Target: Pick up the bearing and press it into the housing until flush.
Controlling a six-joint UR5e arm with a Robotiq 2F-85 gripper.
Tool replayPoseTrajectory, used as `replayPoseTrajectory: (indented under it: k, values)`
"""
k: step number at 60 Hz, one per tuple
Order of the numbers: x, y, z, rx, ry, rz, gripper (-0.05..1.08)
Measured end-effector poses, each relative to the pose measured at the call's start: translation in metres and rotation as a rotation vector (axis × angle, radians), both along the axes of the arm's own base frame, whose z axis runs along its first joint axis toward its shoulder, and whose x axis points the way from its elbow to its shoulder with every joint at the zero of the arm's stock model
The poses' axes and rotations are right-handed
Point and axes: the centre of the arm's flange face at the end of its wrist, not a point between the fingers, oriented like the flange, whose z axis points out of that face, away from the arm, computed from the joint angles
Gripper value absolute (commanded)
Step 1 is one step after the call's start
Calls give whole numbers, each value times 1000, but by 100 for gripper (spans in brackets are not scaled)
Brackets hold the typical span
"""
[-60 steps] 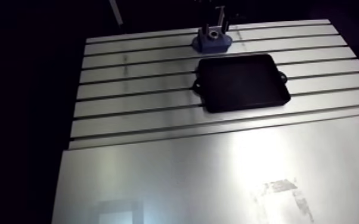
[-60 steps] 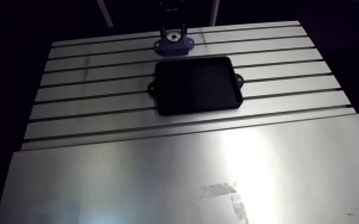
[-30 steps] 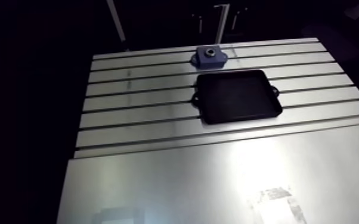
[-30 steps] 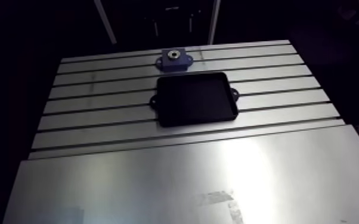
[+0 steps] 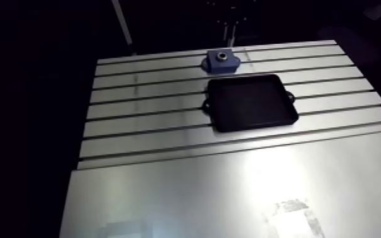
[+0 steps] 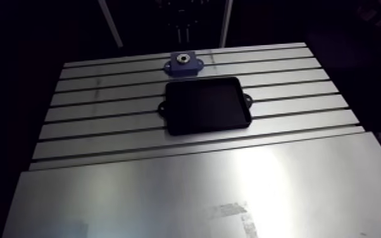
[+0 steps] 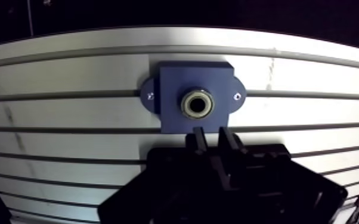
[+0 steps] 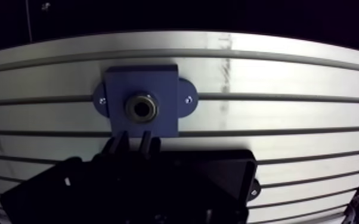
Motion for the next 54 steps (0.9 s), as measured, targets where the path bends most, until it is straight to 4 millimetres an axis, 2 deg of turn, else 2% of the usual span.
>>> replayPoseTrajectory:
  k: [54]
  values:
    - [-2, -3, -34, -17, -1, 6, 108]
